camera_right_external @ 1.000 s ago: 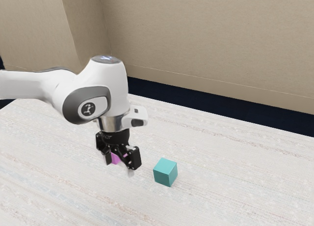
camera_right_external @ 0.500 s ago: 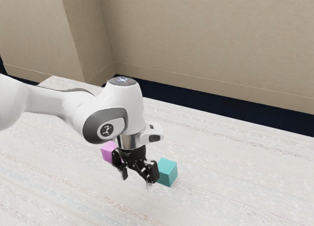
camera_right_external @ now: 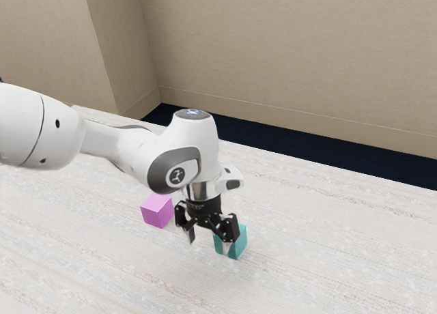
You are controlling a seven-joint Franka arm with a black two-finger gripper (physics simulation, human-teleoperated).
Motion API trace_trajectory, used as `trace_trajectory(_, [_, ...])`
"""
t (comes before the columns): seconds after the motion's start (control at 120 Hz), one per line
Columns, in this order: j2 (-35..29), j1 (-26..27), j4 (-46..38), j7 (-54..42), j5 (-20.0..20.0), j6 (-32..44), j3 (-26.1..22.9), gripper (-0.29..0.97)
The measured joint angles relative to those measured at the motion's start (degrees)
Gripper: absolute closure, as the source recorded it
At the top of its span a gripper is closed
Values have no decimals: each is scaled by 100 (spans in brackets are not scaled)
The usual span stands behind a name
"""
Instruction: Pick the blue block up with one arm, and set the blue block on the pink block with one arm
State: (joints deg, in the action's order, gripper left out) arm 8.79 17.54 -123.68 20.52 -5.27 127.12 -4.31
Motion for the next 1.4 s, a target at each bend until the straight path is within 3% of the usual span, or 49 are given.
trace_trajectory(0.9, [1584,-163,1516,155,343,-115,-17,0])
trace_trajectory(1.075, [1646,-172,1562,164,357,-170,-18,25])
trace_trajectory(1.4, [1530,-181,1561,232,465,-278,-26,37])
